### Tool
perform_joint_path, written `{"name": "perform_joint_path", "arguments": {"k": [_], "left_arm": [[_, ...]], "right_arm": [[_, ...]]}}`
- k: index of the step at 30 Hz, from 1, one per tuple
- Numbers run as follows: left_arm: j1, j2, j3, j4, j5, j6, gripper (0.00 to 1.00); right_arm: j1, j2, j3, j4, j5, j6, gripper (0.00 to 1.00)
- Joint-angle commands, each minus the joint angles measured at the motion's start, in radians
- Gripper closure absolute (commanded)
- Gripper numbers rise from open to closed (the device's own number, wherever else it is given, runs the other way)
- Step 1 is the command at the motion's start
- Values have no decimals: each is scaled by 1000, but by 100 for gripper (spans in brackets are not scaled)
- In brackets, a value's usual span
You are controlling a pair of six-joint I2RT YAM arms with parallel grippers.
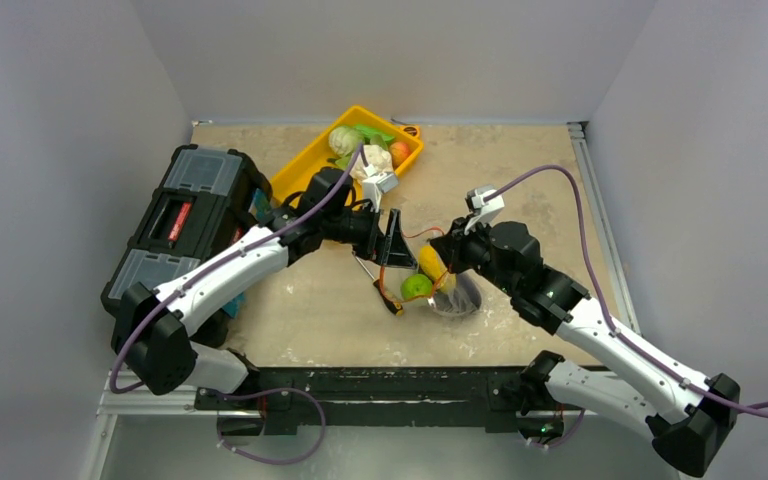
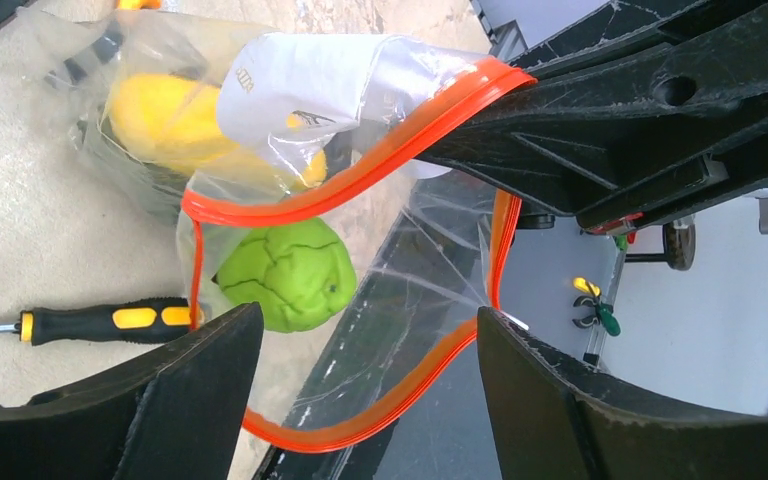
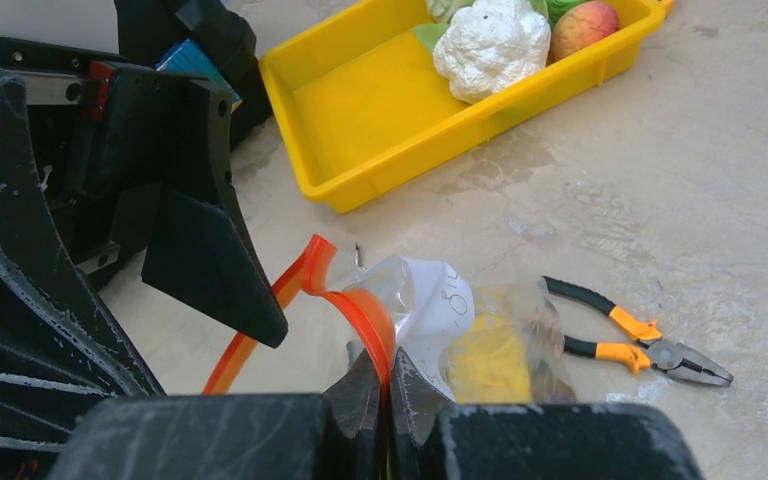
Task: Place the food in the zip-top bag and seal the zipper
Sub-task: Place the fake fruit in the zipper food storage bag, then adjust the zipper food storage bag at the center of the board.
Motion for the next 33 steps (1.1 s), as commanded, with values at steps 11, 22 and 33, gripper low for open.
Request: {"name": "perform_joint_path", "arguments": {"k": [11,22,33], "left_arm": [[-6,-168,-10,-107,-140,109,33],[-7,-199,-251,34,-161,-40,34],[-64,-82,-160,162,-52,-102,77]], "right_arm": [[5,-7,12,61,-5,0,100],[5,4,21,58,-4,-3,100],[5,-47,20,27,15,10,100]]}}
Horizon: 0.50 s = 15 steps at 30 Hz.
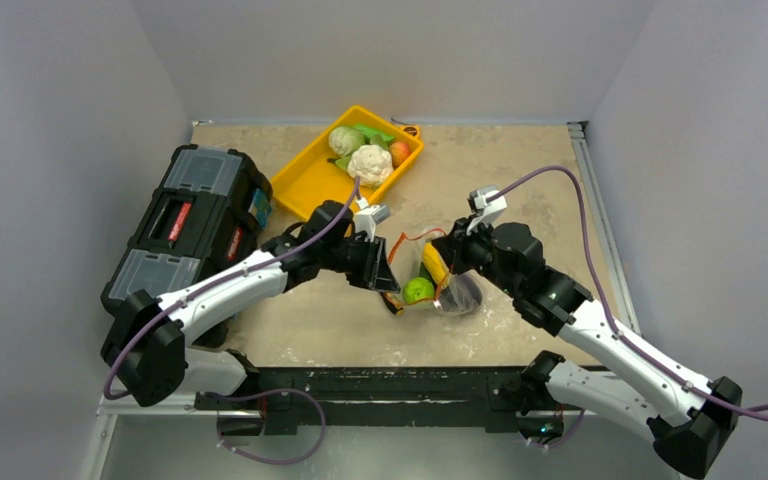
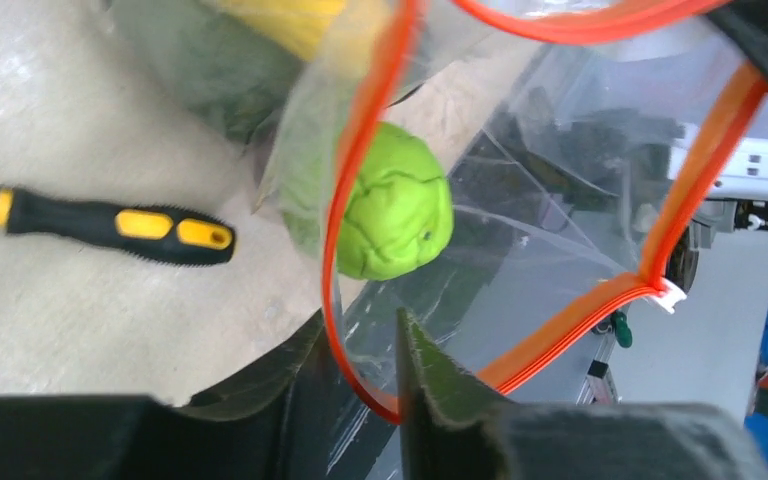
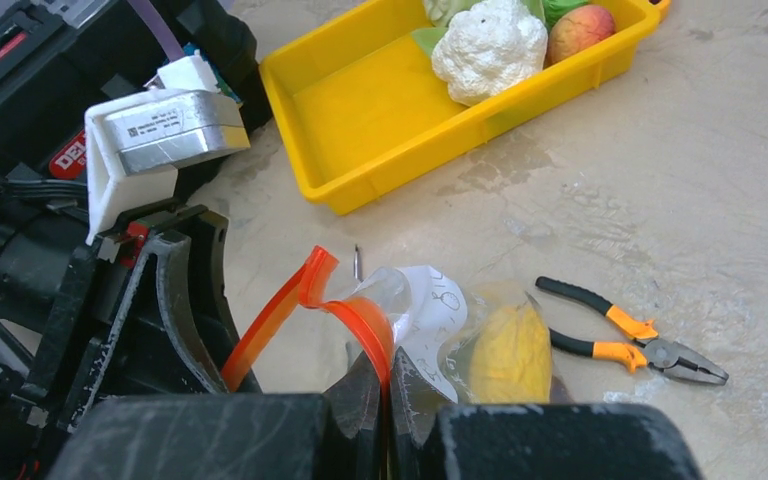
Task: Place the food in the zip-top bag and seal the zipper
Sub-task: Adjust the zipper food storage bag at the center of the board.
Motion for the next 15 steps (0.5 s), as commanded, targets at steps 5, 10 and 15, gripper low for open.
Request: {"name": "perform_joint_path", "arguments": {"k": [5,10,15], "left_arm": [[-48,-14,267,26,93,2,100],[-62,-38,306,75,109,-41,100],[-62,-26,254,38,73,-39,100]], "right_arm": [[5,-56,41,21,48,2,100],[5,-89,61,-14,145,-10,100],[4,-131,38,-4,158,-7,100]]}}
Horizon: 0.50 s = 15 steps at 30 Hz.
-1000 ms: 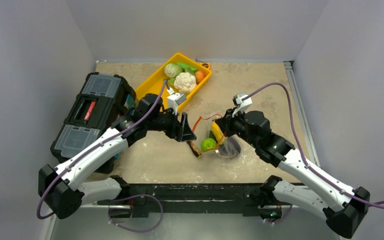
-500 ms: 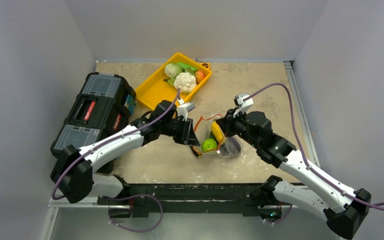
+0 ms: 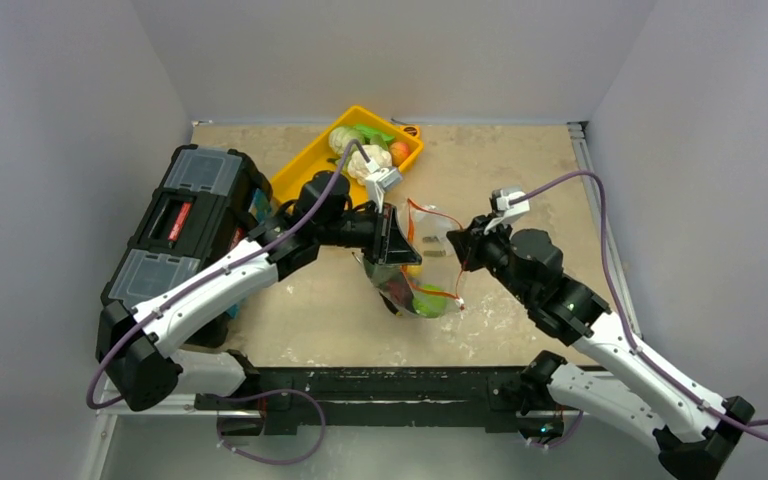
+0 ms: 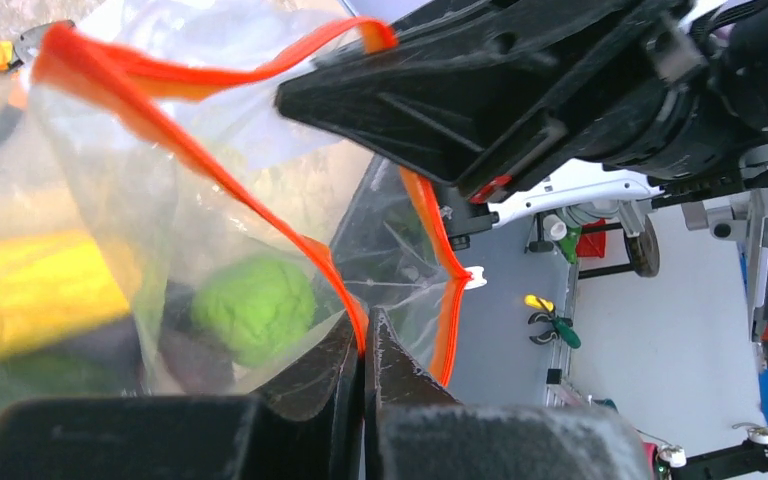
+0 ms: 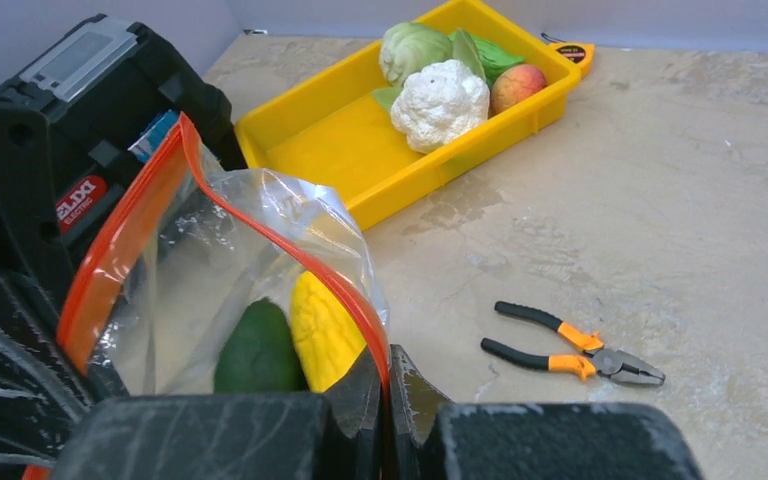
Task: Place the food in the zip-top bag and seal the zipper
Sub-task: Adjust the zipper food storage bag at the center of the board.
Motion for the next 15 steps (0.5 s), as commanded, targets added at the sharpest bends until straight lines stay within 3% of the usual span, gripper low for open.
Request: {"name": "perform_joint_path", "arguments": {"k": [1,4,15], "left_arm": [[-5,-14,-34,11,-6,-19,100],[-3,-64,-38,-18,-42,3,100],[-2,-252,100,-432,-385,214,100]], "right_arm": [[5,-43,29,30,46,-1,100],[5,-50,33,47,26,3,100],[66,126,133,252,-239,64,100]]}}
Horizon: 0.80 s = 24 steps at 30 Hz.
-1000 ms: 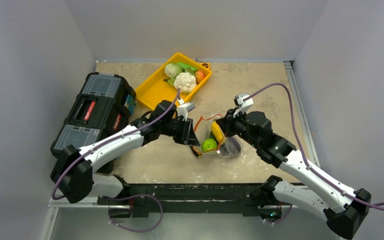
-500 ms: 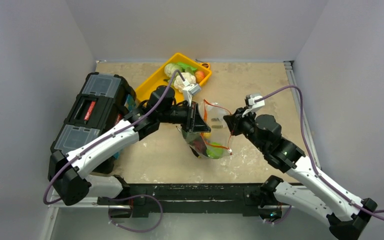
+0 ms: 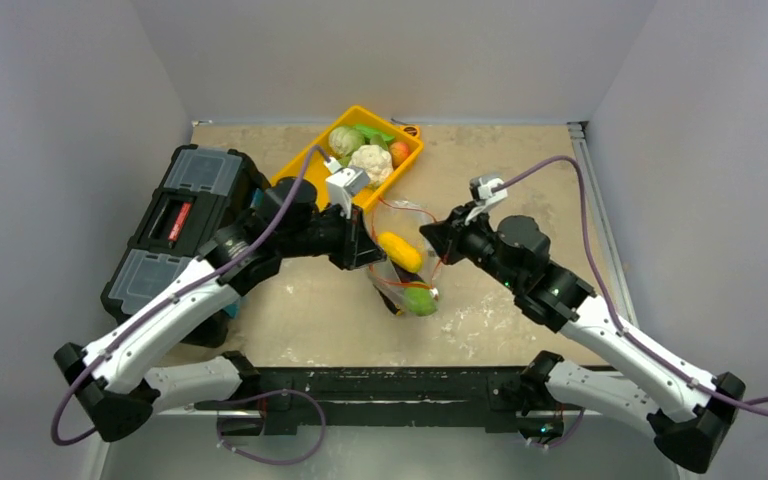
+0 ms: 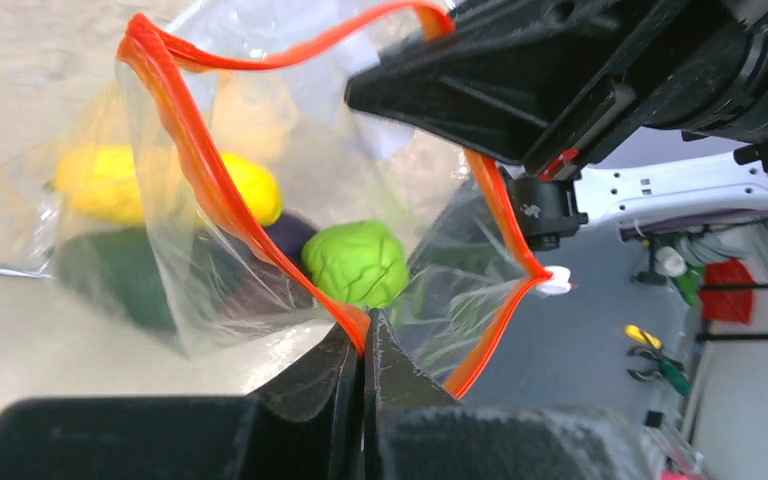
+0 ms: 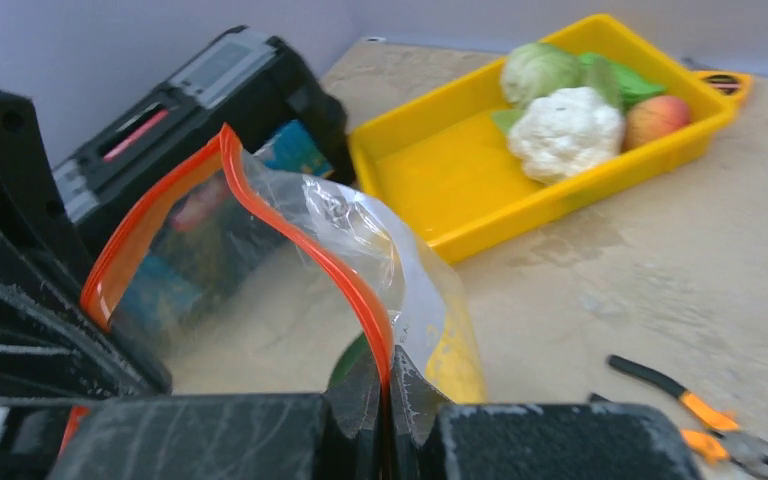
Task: Place the food in the zip-top bag and seal the zipper
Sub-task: Adjust the zipper food storage bag at the center of the board.
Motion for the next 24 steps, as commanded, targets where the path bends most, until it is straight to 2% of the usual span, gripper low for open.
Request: {"name": "perform_joint_path", "arguments": {"k": [1,7,12,16,19,24], "left_arm": [[1,-122,47,-161,-197,90,100],[2,-287,3,-385,-500,52,100],[1,-385,-10,-535,-702,1,100],[2,-416,-20,-599,-797,-29,100],[1,-411,-67,-587,-825,-43,90],[5,-334,-153,-527,-829,-57,84]], "right_arm": [[60,76,83,194,-131,59,100],[118,225,85,422,-265,218,100],[187,379,100,585,-295,336,100],[204,491,100,722,-359,459,100],[204,559,80,813,-391,536,100],[198,614,18,869,-390,588,100]]}}
